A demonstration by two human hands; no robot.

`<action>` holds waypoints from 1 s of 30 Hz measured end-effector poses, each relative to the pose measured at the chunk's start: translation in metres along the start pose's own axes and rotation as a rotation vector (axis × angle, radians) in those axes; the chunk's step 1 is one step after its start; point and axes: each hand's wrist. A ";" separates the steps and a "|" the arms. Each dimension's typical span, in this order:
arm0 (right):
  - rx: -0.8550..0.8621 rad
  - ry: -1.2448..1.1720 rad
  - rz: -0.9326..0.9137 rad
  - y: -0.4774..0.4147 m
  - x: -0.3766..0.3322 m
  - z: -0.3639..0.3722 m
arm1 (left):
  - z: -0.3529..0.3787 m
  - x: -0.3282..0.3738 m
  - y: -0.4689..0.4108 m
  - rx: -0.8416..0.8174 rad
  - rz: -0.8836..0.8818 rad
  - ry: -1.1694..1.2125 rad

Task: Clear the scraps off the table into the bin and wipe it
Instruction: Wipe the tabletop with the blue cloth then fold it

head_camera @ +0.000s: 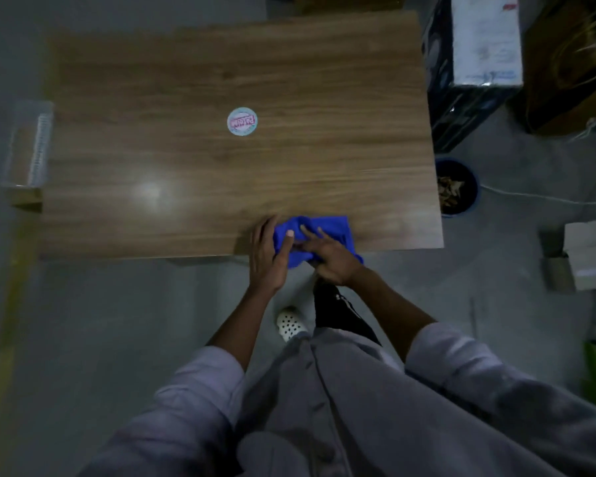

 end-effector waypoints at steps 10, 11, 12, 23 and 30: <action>0.477 0.019 0.620 0.066 0.042 -0.044 | 0.011 -0.036 0.063 -0.063 0.038 -0.166; 0.441 0.048 0.643 0.050 0.040 -0.027 | 0.011 -0.036 0.066 -0.074 0.050 -0.185; 0.410 0.089 0.624 0.033 0.033 -0.007 | 0.011 -0.036 0.067 -0.077 0.051 -0.196; -0.015 -0.123 0.400 0.017 -0.067 0.058 | -0.006 -0.024 0.089 0.373 -0.108 -0.043; 0.439 0.018 0.400 0.069 -0.092 -0.061 | 0.013 -0.031 0.078 0.148 0.000 -0.143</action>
Point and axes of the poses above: each hand's wrist, its own y-axis away from the middle knuckle, its own z-axis out of the palm, x = y × z, and after that the axes turned 13 degrees about -x, right-handed
